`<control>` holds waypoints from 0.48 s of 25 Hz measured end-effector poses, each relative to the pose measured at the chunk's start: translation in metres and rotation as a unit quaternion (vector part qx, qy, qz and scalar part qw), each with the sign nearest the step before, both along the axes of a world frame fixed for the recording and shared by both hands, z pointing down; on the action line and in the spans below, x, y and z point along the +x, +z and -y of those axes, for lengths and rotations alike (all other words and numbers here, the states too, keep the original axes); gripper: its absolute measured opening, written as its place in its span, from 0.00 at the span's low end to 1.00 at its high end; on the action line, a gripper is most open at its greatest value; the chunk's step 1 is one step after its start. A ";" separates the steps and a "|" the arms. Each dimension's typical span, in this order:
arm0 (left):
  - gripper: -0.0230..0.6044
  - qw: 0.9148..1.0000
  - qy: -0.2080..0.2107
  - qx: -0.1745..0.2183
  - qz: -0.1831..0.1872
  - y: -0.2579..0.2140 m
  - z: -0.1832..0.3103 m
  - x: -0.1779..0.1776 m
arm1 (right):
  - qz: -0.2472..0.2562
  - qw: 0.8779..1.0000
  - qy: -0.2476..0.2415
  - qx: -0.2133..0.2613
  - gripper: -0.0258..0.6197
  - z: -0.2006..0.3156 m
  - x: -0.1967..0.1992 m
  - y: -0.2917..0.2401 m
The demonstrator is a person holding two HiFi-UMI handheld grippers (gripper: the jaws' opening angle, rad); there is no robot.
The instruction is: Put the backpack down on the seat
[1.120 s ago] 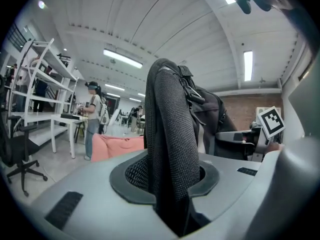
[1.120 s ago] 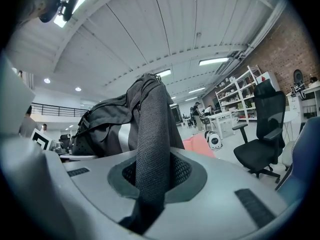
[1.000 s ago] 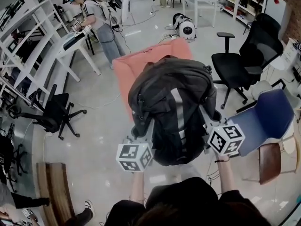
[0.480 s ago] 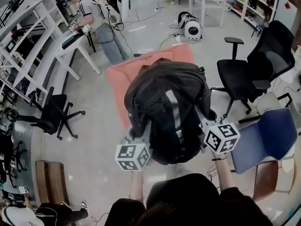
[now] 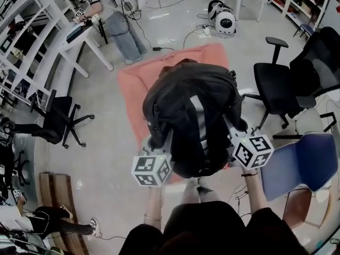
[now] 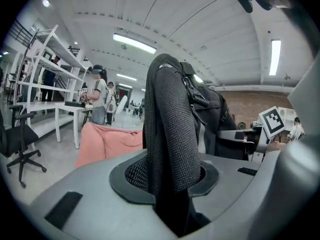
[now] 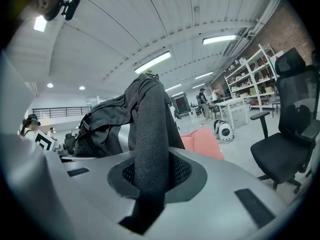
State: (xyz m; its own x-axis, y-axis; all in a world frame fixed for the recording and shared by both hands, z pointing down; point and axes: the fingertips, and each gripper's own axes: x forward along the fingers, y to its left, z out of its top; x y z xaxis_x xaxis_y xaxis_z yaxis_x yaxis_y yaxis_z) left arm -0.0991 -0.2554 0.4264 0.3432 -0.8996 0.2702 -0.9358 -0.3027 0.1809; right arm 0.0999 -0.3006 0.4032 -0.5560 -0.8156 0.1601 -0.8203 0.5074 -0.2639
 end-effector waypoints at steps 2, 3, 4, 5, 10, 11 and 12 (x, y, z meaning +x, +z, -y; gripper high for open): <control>0.24 1.000 0.004 -0.007 0.000 0.010 0.016 0.000 | 0.003 1.000 0.005 -0.007 0.13 0.014 0.000 0.011; 0.24 1.000 0.006 -0.011 0.000 0.016 0.024 -0.001 | 0.005 1.000 0.008 -0.011 0.13 0.021 0.000 0.017; 0.24 1.000 0.007 -0.016 0.000 0.023 0.031 -0.002 | 0.006 1.000 0.010 -0.015 0.13 0.028 -0.001 0.024; 0.24 1.000 0.008 -0.020 0.000 0.030 0.039 -0.003 | 0.007 1.000 0.012 -0.019 0.13 0.036 -0.002 0.031; 0.24 0.999 0.017 -0.043 0.000 0.070 0.073 -0.005 | 0.013 0.999 0.025 -0.036 0.13 0.067 -0.006 0.069; 0.24 0.999 0.018 -0.048 0.001 0.078 0.080 -0.004 | 0.014 0.999 0.028 -0.041 0.13 0.072 -0.005 0.077; 0.24 0.998 0.020 -0.053 0.001 0.087 0.085 -0.004 | 0.015 0.998 0.031 -0.045 0.13 0.077 -0.005 0.085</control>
